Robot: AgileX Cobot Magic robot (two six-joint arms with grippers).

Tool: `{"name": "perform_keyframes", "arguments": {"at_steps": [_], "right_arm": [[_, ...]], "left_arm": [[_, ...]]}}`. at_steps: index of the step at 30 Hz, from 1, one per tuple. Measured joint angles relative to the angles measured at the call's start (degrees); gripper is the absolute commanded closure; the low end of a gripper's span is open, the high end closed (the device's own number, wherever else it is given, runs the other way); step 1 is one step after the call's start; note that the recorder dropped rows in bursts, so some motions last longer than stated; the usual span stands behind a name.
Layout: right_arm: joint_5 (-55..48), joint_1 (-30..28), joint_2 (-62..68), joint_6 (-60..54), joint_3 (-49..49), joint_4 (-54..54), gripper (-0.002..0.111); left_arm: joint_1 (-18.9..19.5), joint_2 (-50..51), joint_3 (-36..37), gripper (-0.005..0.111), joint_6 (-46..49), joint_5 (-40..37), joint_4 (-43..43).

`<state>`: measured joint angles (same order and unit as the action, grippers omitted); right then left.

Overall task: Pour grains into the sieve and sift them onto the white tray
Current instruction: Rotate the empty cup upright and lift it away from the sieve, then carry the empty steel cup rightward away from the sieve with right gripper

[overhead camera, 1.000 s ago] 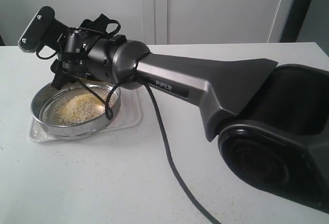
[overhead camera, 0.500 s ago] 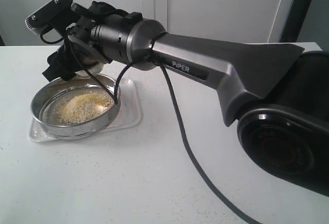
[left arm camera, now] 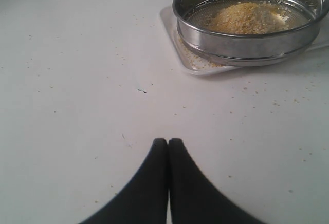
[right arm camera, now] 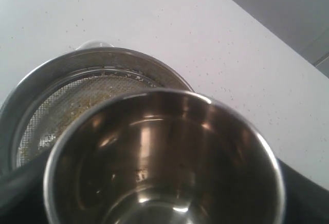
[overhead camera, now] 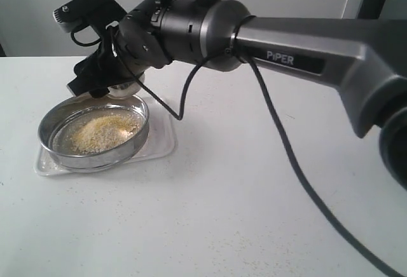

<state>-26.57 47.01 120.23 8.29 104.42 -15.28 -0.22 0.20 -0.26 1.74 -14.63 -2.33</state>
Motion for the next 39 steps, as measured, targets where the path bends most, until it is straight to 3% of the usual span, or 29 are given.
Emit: {"name": "perform_keyframes", "arguments": {"at_steps": [25,39], "right_arm": [[23.12,-4.01,-18.06,9.41,-32.31,3.99,0.108],[31.22,-7.96,-24.52,10.12,-43.19,4.83,0.108]], "left_arm": [[0.00,0.00,0.00,0.107,0.00,0.00,0.00],[0.00,0.00,0.00,0.107,0.00,0.00,0.00]]}}
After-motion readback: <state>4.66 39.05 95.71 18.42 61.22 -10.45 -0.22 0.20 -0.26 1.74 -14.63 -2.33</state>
